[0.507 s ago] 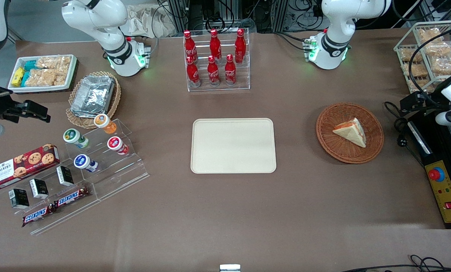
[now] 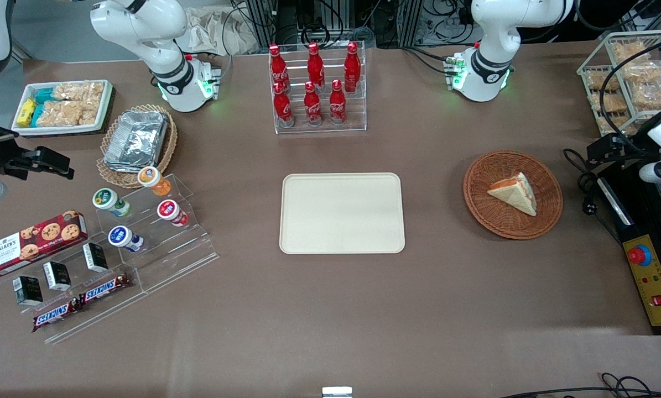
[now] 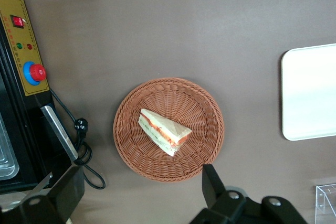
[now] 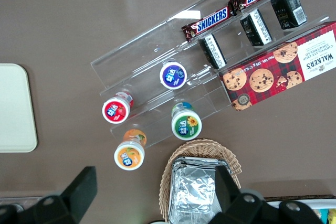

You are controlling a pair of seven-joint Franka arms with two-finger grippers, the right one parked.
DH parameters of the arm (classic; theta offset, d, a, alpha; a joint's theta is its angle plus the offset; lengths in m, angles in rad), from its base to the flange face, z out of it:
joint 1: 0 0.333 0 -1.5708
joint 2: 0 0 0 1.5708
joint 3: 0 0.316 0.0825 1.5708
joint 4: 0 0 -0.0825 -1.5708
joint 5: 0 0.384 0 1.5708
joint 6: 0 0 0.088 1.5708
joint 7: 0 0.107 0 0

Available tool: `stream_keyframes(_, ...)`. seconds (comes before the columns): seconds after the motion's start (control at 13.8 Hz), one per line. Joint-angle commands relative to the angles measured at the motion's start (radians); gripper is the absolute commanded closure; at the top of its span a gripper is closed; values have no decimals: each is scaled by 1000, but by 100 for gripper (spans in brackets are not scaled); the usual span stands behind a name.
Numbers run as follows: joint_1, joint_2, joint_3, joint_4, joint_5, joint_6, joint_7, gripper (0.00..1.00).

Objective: Place sandwich from basket to tray
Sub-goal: 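Move the left gripper over the wicker basket holding the sandwich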

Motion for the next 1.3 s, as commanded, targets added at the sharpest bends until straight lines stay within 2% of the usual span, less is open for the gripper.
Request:
stream_keyframes(0.0, -14, 8, 12, 21, -11, -54, 10, 0)
stream_keyframes(0.29, -15, -24, 12, -39, -59, -75, -55, 0)
stream_keyframes(0.51, -17, -105, -10, -177, -60, -21, -122, 0)
stream_keyframes(0.87, -15, -189, -66, -390, -56, 129, -367, 0)
stream_keyframes(1.23, -15, -208, -100, -576, -39, 318, -647, 0)
